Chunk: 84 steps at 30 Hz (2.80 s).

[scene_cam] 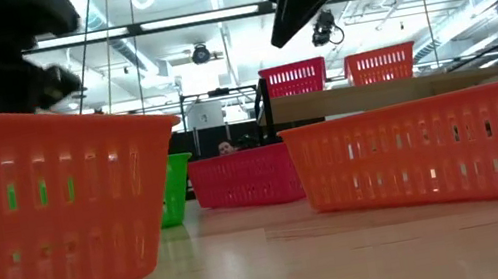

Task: Stack baskets on shelf by color
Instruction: Put the right green bin on the shelf

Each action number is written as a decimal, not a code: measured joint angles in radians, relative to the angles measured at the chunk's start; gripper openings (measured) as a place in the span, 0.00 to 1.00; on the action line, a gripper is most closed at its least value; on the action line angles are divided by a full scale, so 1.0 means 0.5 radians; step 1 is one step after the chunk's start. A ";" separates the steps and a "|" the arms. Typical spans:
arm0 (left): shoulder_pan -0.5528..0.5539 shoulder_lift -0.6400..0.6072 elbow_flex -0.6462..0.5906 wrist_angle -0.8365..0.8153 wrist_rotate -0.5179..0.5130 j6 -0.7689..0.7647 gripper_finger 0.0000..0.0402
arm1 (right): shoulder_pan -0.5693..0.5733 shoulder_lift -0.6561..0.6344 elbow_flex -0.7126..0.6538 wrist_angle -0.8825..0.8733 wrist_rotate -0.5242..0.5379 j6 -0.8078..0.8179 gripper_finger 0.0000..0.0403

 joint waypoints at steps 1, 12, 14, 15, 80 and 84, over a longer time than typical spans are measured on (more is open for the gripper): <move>-0.026 0.000 0.035 -0.069 0.001 0.095 0.34 | 0.000 0.000 0.000 0.002 0.000 -0.001 0.52; -0.130 0.097 0.097 -0.214 -0.235 0.901 0.36 | 0.063 -0.001 0.000 0.010 -0.001 -0.001 0.52; -0.128 0.175 0.098 -0.209 -0.237 0.990 0.36 | 0.076 -0.001 0.000 0.010 -0.001 -0.001 0.52; -0.128 0.220 0.097 -0.217 -0.237 1.027 0.36 | 0.082 -0.001 0.000 0.009 0.000 -0.001 0.52; -0.167 0.603 0.500 0.296 -0.617 1.789 0.12 | -0.464 0.240 0.100 0.043 -0.447 0.632 0.20; -0.170 0.600 0.501 0.353 -0.652 1.770 0.17 | -0.509 0.233 0.103 -0.013 -0.427 0.501 0.04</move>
